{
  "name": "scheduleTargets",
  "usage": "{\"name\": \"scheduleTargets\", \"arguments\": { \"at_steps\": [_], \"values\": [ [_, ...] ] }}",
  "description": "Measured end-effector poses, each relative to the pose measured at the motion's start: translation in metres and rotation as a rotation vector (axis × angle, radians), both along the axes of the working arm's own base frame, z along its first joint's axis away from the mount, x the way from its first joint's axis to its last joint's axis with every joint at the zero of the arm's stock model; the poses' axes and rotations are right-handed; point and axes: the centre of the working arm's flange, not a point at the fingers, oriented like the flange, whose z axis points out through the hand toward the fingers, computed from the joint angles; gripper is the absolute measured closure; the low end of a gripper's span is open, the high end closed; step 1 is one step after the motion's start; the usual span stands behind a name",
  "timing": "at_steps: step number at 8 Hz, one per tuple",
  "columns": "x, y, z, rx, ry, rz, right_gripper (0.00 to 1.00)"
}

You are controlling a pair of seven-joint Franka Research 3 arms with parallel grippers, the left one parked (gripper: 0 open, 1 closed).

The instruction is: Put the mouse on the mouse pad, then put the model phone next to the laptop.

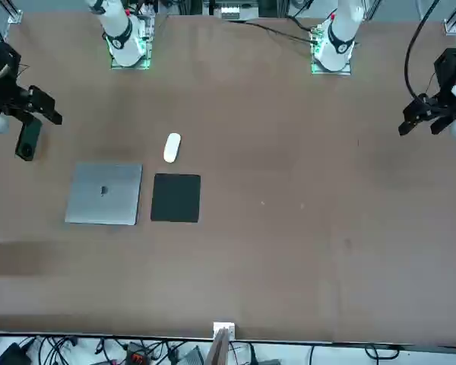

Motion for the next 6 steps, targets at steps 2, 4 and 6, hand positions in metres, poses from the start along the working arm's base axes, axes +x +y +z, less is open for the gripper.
{"name": "scheduleTargets", "arguments": {
  "at_steps": [2, 4, 6],
  "values": [
    [0.0000, 0.0001, 0.0002, 0.000, 0.000, 0.001, 0.00],
    [0.0000, 0.0001, 0.0002, 0.000, -0.001, 0.005, 0.00],
    [0.0000, -0.0003, 0.0001, 0.000, 0.000, 0.004, 0.00]
  ]
}}
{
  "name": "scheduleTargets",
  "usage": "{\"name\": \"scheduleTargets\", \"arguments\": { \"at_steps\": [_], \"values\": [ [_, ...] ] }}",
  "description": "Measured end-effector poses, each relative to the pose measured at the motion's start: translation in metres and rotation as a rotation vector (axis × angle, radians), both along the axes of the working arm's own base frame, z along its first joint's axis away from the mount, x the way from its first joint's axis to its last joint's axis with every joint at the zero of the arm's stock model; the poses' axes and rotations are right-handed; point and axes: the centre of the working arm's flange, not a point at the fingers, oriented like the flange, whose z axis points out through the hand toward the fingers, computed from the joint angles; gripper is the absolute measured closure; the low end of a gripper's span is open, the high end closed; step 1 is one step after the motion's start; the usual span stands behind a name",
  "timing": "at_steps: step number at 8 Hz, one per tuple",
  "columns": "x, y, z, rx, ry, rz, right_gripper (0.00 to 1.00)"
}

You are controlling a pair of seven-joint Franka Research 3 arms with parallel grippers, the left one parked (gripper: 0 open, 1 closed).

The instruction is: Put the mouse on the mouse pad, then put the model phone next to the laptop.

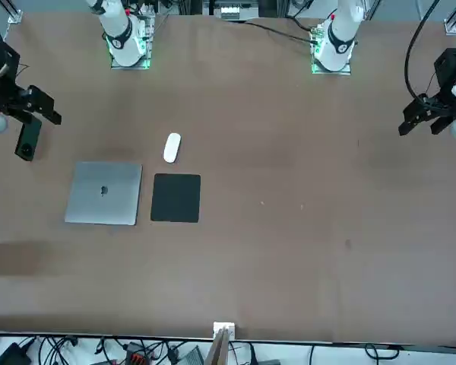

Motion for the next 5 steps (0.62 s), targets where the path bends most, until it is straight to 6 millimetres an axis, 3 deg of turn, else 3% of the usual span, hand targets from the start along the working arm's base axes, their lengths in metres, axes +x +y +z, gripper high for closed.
{"name": "scheduleTargets", "arguments": {
  "at_steps": [3, 4, 5],
  "values": [
    [-0.009, 0.001, -0.007, -0.001, 0.078, 0.008, 0.00],
    [-0.015, 0.003, -0.017, 0.000, 0.156, 0.014, 0.00],
    [-0.019, 0.009, -0.041, 0.011, 0.274, 0.027, 0.00]
  ]
}}
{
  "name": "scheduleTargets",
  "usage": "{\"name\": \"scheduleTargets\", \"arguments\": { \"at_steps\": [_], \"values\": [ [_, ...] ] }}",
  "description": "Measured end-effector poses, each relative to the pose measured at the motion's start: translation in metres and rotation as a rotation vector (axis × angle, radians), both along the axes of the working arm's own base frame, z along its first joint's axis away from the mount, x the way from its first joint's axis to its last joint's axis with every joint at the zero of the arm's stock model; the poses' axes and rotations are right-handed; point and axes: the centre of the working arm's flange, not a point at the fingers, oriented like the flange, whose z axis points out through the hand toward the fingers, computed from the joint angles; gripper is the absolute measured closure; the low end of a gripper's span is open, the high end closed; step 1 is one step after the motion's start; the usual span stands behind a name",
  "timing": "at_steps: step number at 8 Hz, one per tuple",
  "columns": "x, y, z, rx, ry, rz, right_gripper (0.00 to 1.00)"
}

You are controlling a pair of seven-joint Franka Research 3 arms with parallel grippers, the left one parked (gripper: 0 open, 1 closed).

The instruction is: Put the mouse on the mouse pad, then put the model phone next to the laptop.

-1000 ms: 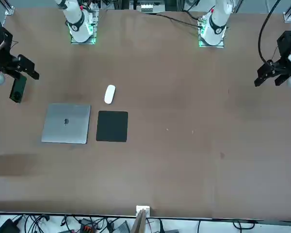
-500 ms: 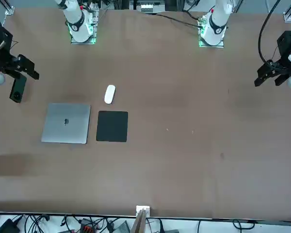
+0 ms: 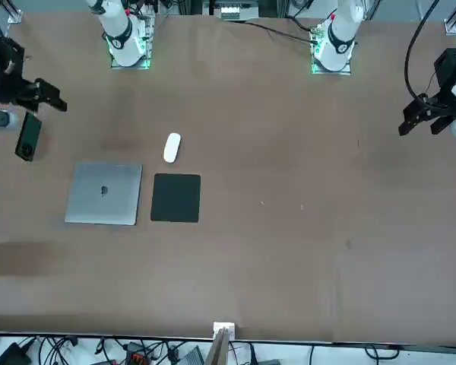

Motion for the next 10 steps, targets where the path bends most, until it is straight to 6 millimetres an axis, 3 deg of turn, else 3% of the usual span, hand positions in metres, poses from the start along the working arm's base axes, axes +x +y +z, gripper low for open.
{"name": "scheduleTargets", "arguments": {
  "at_steps": [3, 5, 7, 9, 10],
  "values": [
    [0.016, 0.058, -0.117, 0.056, 0.276, 0.076, 0.00],
    [0.024, 0.102, -0.188, 0.080, 0.261, 0.078, 0.00],
    [0.011, 0.150, -0.240, 0.049, 0.162, -0.053, 0.00],
    [-0.018, 0.205, -0.283, -0.017, 0.043, -0.168, 0.00],
    [-0.035, 0.219, -0.301, -0.028, -0.008, -0.197, 0.00]
  ]
}}
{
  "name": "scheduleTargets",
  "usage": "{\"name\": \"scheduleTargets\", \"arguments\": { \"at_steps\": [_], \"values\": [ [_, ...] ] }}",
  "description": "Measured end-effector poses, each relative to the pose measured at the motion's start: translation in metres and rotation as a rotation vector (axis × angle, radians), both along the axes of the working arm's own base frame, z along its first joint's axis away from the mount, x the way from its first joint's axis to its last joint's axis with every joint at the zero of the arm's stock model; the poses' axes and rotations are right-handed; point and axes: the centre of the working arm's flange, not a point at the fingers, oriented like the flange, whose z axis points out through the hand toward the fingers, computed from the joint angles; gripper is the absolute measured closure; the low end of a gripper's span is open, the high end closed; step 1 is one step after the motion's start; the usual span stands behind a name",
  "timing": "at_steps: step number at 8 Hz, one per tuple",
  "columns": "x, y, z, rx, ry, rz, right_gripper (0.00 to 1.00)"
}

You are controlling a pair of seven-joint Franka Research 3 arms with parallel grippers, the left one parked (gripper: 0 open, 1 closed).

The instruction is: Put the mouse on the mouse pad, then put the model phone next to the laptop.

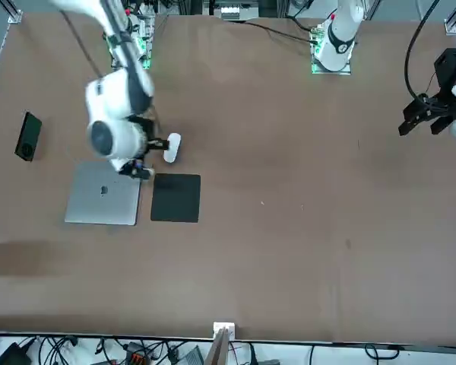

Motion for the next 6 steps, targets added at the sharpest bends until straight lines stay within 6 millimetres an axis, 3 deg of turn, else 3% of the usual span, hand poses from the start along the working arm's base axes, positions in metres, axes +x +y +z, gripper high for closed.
{"name": "scheduleTargets", "arguments": {
  "at_steps": [2, 6],
  "values": [
    [-0.028, -0.005, -0.021, -0.010, -0.081, -0.052, 0.00],
    [-0.053, -0.004, -0.041, -0.020, -0.164, -0.121, 0.00]
  ]
}}
